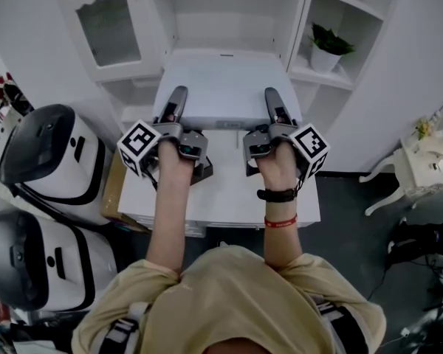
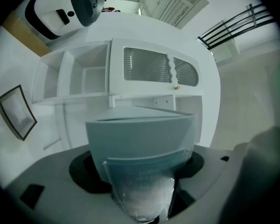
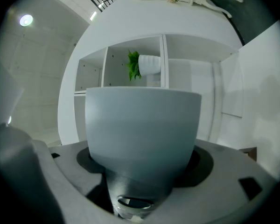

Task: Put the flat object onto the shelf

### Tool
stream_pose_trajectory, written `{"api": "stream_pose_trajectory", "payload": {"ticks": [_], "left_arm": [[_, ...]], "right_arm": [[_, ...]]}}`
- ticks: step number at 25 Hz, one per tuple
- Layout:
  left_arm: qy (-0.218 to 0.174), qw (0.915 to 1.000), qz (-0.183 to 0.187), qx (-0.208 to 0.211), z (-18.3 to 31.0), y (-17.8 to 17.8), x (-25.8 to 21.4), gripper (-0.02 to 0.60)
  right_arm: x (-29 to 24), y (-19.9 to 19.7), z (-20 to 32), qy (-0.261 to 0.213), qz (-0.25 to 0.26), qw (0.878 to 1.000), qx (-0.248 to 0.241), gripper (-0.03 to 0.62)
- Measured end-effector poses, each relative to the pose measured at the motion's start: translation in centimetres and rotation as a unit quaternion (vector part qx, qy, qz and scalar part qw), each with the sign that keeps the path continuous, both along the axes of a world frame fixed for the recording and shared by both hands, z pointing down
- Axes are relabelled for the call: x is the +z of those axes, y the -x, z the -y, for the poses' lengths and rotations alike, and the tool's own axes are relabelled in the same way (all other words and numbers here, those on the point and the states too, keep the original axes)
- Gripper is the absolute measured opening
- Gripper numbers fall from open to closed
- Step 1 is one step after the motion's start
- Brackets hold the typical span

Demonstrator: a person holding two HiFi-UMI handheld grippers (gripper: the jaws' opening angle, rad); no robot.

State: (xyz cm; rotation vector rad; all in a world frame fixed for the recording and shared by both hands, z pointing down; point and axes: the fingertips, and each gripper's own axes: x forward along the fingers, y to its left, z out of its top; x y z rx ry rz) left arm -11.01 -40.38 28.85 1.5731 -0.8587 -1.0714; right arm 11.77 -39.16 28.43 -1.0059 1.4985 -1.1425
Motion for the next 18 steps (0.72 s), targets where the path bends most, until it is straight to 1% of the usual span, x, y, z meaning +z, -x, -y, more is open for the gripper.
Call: {"api": "stream_pose_trajectory", "payload": {"ticks": [4,7,15,18], "left_arm": [[-0.006,1.0000,-0.006,0.004,0.4,-0.2,0.0,0.350],[-0.002,1.0000,-0.006,0.005,1.7,-0.5,-0.1,0.350],[0.011,0.9999,-0.003,-0.006,5.5,-0.4,0.3,0.350],[0.015,0.9999,0.003,-0.003,6.7,-0.6,0.5,0.350]], "right_arm": [[-0.3,-0.2,0.3,-0.010,0.002,1.000,0.003,0.368],[-0.8,-0.6,1.8,-0.011,0.006,1.000,0.002,0.368],[-0.3,-0.6,6.0,0.004,0.011,1.000,-0.009,0.368],[0.1,-0.7,7.3,0.013,0.017,1.000,-0.010,0.368]]}}
